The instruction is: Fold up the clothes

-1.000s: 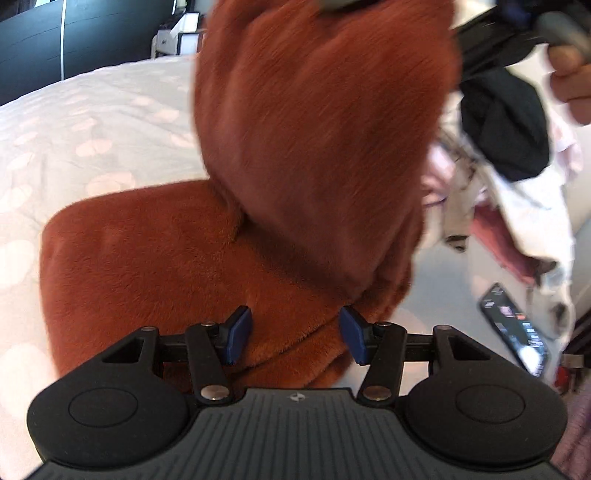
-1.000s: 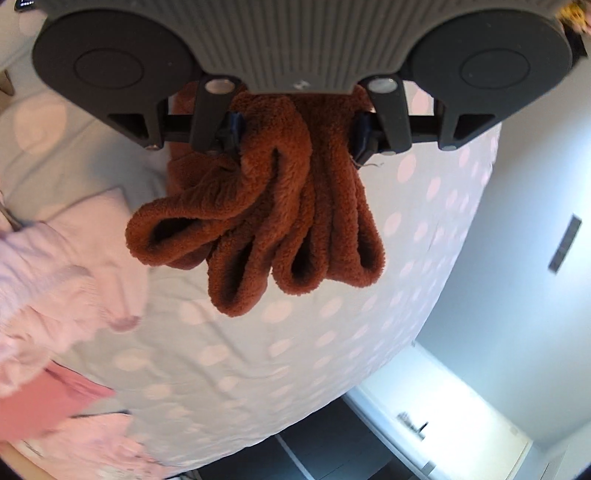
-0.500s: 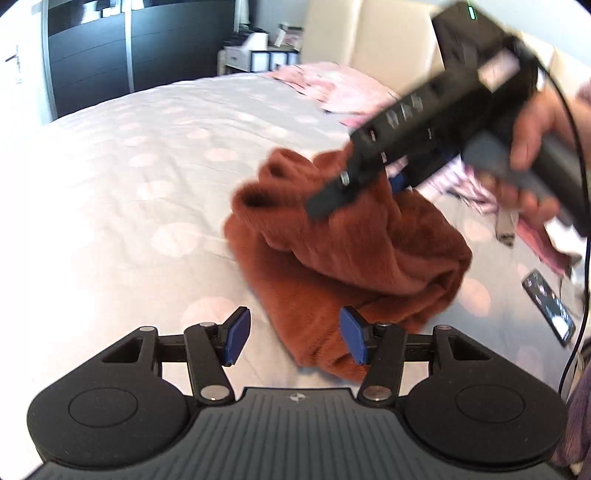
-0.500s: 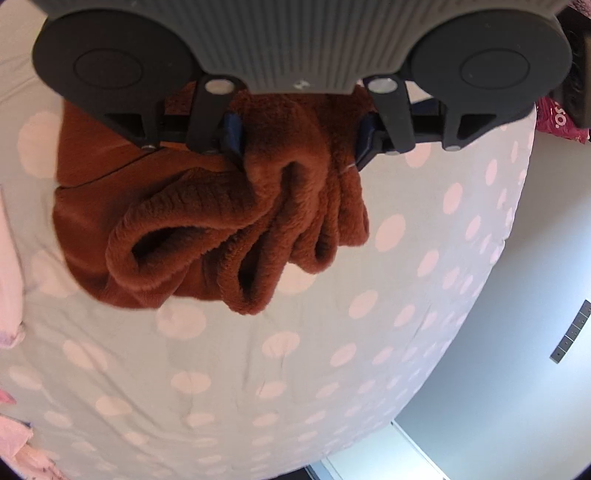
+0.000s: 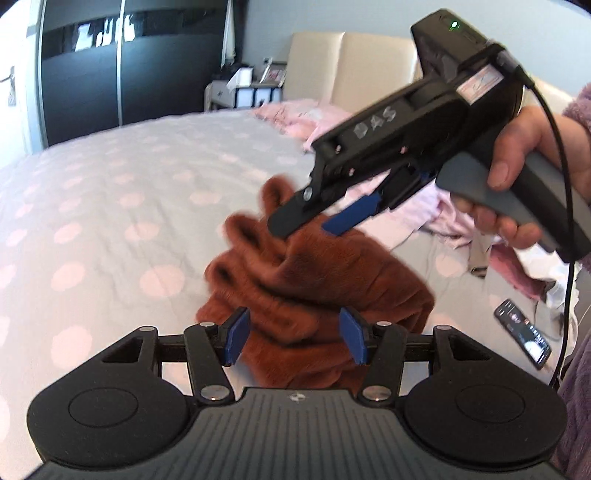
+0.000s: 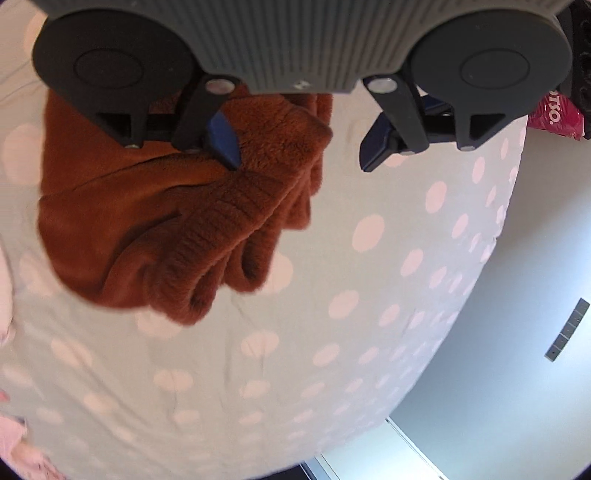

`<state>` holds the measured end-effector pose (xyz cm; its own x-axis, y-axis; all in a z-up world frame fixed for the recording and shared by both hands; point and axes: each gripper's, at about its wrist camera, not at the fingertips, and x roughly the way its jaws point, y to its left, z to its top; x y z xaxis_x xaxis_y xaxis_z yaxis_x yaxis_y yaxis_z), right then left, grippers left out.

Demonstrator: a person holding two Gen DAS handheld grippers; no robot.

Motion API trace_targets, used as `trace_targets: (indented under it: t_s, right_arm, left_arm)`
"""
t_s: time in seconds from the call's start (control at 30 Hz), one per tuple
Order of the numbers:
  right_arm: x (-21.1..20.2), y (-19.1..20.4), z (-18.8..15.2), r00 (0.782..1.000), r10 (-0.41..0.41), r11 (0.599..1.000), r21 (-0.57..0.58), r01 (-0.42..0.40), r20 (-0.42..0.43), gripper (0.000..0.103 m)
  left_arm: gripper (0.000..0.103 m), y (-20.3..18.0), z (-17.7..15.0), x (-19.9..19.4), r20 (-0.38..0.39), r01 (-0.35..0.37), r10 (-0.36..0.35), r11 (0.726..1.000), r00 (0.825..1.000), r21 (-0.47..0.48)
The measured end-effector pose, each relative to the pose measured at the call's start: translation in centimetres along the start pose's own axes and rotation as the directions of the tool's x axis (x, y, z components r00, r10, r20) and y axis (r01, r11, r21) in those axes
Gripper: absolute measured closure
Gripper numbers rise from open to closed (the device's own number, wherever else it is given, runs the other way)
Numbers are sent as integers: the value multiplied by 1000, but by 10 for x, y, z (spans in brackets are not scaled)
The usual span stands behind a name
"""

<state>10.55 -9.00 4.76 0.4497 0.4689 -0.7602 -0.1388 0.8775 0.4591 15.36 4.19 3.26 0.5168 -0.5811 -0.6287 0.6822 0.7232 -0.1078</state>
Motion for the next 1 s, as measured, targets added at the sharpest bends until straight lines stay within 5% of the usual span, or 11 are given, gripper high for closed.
trace_targets:
  t_s: [0.07,0.17,0.37,0.57,0.77,1.0]
  right_arm:
    - [-26,0,3,999,-12,999,-32,14,49,35]
    - [-53,-9,10,989,-94,991,-87,104,110,65]
    - [-70,-63,0,967,-214,971,-79,227,142,73]
    - [-35,-112,-22,972,-221,971,-69,227,81,74]
    - [7,-111,-42,980,-198,963,-186,193,-7,73]
    - [40,-95,-65,972,-220,931,-317,184,-85,73]
  left_arm:
    - [51,-9,10,0,19,8,-8,1000,1000,25]
    - [51,-24,28,8,45,-1,-2,997,999,76]
    - [52,-41,70,53,15,34,-36,994,999,104]
    - [61,-34,94,121,-89,57,-49,994,995,89]
    - [69,-2,77,152,-191,-68,73,997,979,33]
    - [78,25,37,146,-244,-120,113,993,963,-11]
